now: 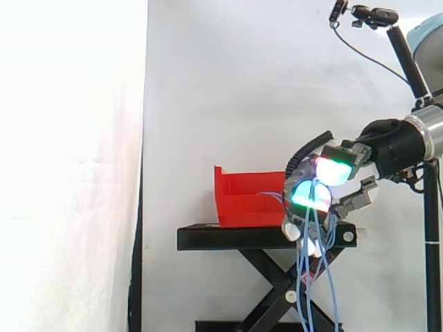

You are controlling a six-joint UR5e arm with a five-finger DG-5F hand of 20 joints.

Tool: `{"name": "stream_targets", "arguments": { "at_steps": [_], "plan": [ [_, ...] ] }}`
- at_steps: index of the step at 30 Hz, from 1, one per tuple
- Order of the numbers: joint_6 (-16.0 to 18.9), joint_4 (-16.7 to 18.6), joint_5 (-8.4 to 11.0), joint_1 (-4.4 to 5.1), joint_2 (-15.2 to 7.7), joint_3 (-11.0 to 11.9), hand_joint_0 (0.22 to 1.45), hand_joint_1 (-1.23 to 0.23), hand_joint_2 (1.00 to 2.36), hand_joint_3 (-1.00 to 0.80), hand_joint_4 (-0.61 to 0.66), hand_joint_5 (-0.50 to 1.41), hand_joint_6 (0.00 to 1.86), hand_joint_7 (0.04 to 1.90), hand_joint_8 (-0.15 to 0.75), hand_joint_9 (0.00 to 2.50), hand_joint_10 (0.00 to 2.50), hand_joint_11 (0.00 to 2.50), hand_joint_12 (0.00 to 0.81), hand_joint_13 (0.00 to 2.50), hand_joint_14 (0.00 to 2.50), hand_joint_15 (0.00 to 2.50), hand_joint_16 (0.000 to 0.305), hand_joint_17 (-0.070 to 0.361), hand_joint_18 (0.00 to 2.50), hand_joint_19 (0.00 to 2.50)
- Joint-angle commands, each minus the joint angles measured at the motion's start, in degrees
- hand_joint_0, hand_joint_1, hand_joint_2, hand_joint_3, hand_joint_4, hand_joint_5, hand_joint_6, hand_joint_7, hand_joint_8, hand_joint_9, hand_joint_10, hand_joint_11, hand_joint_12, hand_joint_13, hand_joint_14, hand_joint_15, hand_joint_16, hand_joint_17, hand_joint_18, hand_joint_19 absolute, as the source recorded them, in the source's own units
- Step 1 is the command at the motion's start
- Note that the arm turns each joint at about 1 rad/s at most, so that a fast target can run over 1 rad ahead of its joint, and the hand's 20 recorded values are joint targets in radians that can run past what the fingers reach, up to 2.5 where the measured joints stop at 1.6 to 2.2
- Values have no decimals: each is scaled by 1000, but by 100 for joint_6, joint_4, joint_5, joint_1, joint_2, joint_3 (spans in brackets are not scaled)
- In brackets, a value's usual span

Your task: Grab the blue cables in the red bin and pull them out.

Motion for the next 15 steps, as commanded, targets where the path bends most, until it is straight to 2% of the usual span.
{"name": "stream_targets", "arguments": {
  "at_steps": [1,15],
  "plan": [
    [13,0,-1,-4,0,1,767,-806,1000,-1000,22,947,136,792,205,764,18,439,309,760,20,479,45,102,584,590],
    [4,0,-1,-13,0,-7,736,-792,1000,-1000,49,958,118,795,212,765,18,439,316,763,21,477,47,106,587,585]
  ]
}}
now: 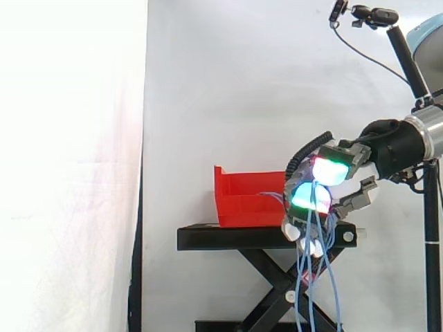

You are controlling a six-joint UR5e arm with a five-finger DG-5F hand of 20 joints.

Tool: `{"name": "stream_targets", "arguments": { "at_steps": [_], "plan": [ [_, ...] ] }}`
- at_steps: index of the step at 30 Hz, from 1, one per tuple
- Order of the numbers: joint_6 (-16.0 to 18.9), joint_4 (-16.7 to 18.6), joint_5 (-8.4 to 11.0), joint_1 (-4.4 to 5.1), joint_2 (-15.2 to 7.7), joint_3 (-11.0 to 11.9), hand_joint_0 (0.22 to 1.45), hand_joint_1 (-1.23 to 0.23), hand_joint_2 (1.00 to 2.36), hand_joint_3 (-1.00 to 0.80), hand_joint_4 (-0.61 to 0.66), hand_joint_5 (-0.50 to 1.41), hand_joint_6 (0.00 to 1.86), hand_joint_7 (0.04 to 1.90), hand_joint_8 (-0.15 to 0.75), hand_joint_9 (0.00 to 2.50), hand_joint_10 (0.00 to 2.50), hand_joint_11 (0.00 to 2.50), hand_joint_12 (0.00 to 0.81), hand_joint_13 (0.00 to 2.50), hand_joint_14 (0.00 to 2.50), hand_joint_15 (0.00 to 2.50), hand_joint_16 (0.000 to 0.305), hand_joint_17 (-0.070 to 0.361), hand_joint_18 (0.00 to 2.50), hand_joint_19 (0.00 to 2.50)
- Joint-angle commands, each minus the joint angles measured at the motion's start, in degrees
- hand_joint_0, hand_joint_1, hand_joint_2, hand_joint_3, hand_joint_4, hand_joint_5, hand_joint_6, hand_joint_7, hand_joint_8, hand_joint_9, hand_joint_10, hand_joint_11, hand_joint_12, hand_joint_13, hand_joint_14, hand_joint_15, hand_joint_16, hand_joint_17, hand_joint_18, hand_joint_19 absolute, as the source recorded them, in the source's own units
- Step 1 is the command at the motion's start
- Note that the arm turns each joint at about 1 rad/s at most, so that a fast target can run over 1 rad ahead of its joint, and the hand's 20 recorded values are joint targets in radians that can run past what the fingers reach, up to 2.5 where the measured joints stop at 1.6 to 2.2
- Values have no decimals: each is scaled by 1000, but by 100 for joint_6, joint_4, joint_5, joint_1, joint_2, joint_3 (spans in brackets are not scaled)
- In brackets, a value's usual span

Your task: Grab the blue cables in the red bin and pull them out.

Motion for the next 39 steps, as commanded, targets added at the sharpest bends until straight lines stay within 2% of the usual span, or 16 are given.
{"name": "stream_targets", "arguments": {
  "at_steps": [1,39],
  "plan": [
    [3,1,0,-11,0,-1,736,-792,1000,-1000,49,959,115,798,213,765,20,442,316,764,20,477,47,106,587,585],
    [3,-8,0,-11,0,-1,668,-793,1000,-1000,109,1032,72,836,237,801,18,439,335,787,21,469,51,115,621,581]
  ]
}}
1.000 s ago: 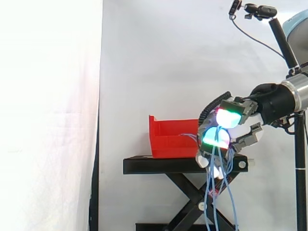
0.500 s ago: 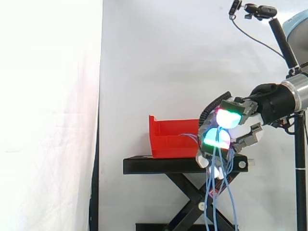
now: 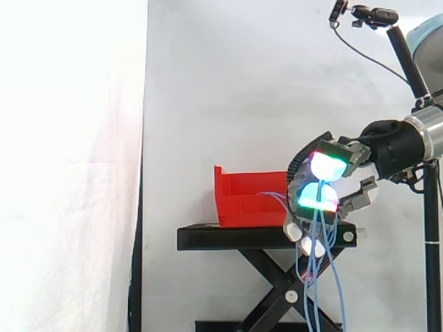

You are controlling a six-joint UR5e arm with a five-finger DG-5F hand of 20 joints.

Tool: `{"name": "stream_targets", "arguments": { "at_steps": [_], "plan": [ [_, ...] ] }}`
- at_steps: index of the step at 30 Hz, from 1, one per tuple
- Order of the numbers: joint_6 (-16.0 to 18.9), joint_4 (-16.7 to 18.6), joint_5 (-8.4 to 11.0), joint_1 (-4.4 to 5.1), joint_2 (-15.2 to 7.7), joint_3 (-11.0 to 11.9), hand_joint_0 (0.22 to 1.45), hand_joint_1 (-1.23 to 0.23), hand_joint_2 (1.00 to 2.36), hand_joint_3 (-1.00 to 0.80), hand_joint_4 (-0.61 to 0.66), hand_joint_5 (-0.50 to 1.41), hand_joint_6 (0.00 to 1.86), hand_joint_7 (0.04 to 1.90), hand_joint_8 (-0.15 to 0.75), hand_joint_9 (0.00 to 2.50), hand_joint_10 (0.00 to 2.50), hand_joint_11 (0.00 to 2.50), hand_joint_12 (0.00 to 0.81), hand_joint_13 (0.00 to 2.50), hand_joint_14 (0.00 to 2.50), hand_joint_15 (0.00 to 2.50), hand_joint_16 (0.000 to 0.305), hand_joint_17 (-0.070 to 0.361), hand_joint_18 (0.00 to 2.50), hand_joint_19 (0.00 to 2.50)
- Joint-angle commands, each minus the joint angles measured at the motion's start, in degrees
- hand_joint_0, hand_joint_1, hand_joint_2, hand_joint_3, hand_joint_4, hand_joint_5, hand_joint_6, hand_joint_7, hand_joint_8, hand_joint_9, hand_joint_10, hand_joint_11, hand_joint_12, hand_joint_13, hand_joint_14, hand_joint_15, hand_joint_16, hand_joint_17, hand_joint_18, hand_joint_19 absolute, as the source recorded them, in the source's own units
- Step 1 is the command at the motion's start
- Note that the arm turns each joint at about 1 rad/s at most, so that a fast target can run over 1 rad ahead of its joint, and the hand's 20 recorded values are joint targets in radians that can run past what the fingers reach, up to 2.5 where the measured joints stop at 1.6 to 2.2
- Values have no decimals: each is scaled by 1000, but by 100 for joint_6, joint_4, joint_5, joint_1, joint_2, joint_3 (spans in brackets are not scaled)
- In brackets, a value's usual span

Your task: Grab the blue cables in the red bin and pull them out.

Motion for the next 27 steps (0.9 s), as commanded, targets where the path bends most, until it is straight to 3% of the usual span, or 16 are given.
{"name": "stream_targets", "arguments": {
  "at_steps": [1,21,27],
  "plan": [
    [0,-8,2,0,0,0,669,-799,1000,-1000,115,1035,69,840,239,805,18,432,336,787,20,466,51,115,626,573],
    [0,-8,2,0,0,0,739,-951,1000,-1000,84,1037,236,811,224,838,19,450,313,806,21,468,47,105,627,587],
    [0,-8,2,0,0,0,757,-996,1000,-1000,70,971,427,722,220,827,19,461,311,801,21,475,46,104,626,589]
  ]
}}
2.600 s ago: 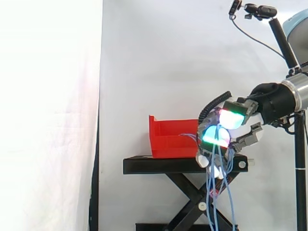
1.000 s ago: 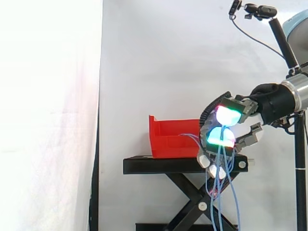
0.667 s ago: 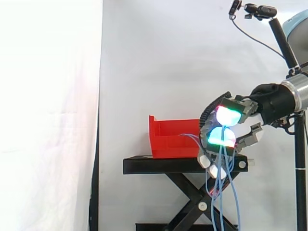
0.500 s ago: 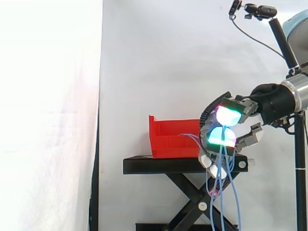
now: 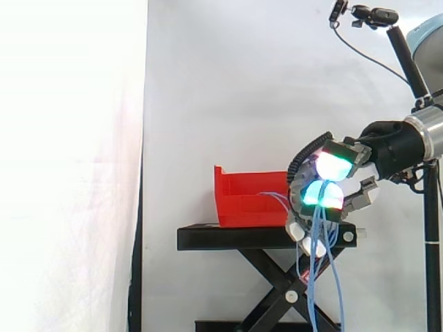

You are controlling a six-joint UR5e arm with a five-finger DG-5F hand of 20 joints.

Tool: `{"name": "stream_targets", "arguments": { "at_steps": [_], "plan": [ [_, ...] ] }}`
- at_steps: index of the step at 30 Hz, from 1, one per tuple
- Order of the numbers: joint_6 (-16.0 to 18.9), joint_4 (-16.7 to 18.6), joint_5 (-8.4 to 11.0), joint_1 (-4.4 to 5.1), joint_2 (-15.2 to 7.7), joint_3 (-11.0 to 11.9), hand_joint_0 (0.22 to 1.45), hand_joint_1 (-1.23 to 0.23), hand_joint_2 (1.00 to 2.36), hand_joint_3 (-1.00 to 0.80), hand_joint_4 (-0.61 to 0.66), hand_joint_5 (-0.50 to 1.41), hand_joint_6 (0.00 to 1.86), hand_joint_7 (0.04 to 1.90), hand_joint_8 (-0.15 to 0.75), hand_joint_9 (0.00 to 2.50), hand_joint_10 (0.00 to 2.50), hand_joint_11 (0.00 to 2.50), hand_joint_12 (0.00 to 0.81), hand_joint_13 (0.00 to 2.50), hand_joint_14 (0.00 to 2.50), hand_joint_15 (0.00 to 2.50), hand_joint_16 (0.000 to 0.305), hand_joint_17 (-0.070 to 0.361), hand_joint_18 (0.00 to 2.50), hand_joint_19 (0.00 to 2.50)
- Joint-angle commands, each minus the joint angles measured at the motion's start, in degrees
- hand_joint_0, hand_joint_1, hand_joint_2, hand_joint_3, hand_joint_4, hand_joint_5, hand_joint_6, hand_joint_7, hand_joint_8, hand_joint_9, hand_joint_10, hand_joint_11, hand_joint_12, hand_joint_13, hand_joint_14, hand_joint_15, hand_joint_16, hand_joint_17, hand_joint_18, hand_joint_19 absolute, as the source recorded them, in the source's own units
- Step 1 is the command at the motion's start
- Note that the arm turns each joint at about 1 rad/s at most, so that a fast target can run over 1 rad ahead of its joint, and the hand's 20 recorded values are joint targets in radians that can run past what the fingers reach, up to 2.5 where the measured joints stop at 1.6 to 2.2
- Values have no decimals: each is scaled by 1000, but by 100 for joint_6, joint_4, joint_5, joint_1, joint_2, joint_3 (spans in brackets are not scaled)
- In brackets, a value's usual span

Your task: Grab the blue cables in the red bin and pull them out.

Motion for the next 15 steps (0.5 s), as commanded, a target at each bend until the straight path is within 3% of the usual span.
{"name": "stream_targets", "arguments": {
  "at_steps": [1,15],
  "plan": [
    [0,0,0,0,0,1,761,-1005,1000,-1000,68,964,444,707,220,826,21,460,311,800,20,478,46,104,625,591],
    [0,-17,-26,0,0,1,785,-1045,1000,-1000,41,852,783,545,213,807,21,505,306,786,20,477,45,102,624,595]
  ]
}}
